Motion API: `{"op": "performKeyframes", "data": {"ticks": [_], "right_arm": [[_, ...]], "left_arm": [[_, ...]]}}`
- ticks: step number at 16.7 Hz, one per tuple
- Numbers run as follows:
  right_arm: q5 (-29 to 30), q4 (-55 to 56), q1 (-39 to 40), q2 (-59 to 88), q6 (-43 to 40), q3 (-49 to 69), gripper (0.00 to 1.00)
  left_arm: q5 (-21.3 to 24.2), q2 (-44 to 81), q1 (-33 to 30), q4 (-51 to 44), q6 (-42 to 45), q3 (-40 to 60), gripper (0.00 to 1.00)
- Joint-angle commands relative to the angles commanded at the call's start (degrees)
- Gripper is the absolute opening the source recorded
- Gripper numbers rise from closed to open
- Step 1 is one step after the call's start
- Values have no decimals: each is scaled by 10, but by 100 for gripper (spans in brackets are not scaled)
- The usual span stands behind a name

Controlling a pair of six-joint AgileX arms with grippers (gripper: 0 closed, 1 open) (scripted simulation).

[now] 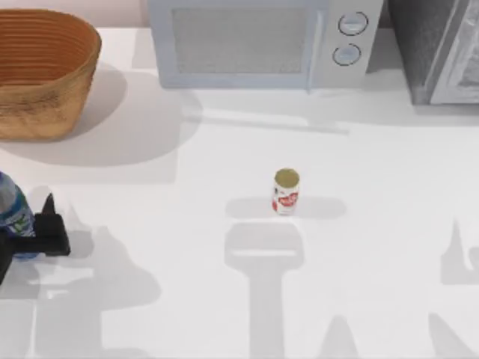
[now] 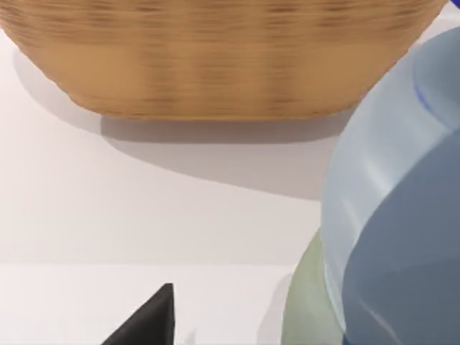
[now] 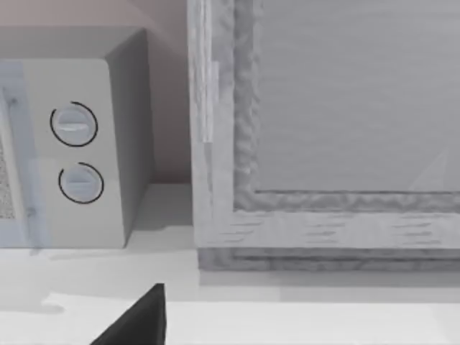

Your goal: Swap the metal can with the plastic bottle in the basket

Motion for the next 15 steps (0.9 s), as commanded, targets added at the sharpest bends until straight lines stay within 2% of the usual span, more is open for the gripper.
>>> {"op": "performKeyframes", "data": {"ticks": [11,15], "right_arm": [[0,0,0,0,0,0,100],[0,0,0,0,0,0,100]], "left_arm": [[0,0,0,0,0,0,2],[0,0,0,0,0,0,0]]}}
